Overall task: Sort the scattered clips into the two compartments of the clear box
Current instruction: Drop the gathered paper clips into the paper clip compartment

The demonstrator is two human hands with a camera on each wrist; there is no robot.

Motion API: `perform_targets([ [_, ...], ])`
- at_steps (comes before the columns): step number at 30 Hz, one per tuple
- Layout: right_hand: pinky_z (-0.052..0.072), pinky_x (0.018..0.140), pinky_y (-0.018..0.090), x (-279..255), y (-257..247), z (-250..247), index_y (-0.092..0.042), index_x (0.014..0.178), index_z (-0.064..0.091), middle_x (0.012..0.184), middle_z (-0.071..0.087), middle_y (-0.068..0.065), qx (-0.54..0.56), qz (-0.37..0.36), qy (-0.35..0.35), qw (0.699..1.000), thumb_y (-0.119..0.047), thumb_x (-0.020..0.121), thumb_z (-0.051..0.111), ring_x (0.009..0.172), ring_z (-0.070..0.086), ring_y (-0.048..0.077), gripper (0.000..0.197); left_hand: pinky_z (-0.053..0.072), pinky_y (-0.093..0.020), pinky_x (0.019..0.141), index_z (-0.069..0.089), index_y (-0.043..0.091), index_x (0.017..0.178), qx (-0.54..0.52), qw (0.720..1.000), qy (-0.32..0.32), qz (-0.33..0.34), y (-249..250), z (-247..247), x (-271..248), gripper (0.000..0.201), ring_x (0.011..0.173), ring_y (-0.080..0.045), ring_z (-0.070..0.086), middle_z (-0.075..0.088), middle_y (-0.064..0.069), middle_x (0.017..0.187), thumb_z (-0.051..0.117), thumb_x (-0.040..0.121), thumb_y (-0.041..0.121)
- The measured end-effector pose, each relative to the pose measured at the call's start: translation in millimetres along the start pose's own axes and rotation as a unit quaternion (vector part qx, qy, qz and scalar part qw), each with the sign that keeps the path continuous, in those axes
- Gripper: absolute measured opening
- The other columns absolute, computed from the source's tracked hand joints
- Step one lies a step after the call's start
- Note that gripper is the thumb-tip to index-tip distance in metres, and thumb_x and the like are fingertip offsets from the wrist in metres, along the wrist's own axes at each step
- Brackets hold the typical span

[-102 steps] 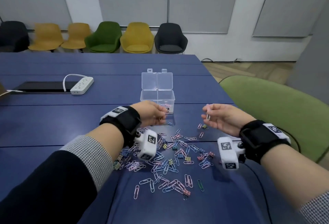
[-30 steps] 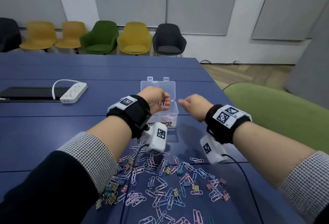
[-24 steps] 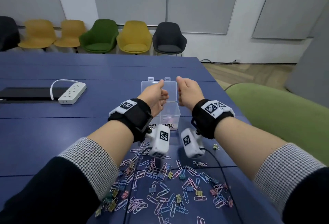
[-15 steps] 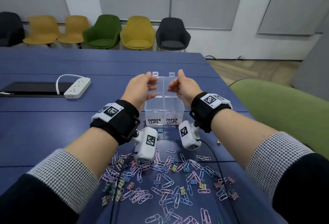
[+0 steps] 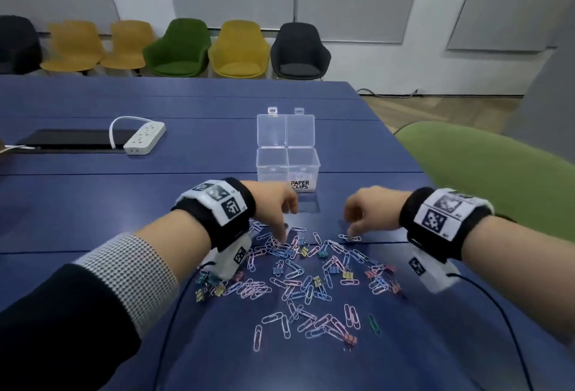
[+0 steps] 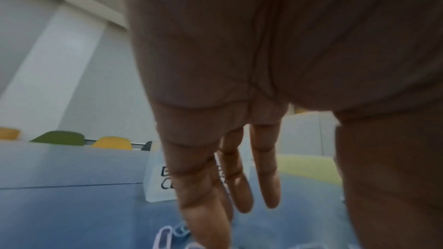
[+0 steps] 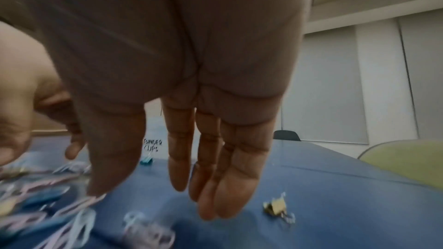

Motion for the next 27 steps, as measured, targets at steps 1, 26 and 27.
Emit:
perform_targets([
  [1,0.044,0.077,0.025,-2,-1,7,-0.017,0.103,0.065,0.103,0.067,0.000,-0.006,0.003,0.000,1.000,-0.041,0.079,0.070,0.085,0.054,0.018,0.034,0.050,-0.032,0.092,0.055,0.021,0.121,0.033,0.999,-0.016,-0.015,3,7,1,0.062,0.105,-0.020,0.057,0.057,0.001,0.118,0.085,0.066,0.025],
  [26,0.041,0.056,0.018,-8,-25,13,-0.020,0.074,0.060,0.066,0.055,-0.010,0.094,-0.031,0.072,0.992,-0.008,0.079,0.064,0.066,0.054,0.015,0.014,0.051,-0.017,0.059,0.064,0.018,0.082,0.014,1.000,0.026,-0.001,18,10,-7,0.017,0.063,-0.012,0.058,0.061,0.005,0.071,0.071,0.077,0.003],
  [27,0.042,0.051,0.015,-10,-19,12,-0.020,0.071,0.058,0.064,0.056,-0.009,0.167,-0.030,0.071,0.983,-0.005,0.079,0.065,0.061,0.056,0.012,0.018,0.052,-0.016,0.057,0.062,0.018,0.080,-0.040,0.999,0.029,-0.002,13,6,-10,0.019,0.061,-0.011,0.059,0.061,0.004,0.070,0.071,0.078,0.001],
])
Point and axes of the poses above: each hand's wrist, its own x-axis towards the middle knuckle, its own z-axis out of the palm, y = z × x, the point moved 5 cm from there along x, towards the middle knuckle
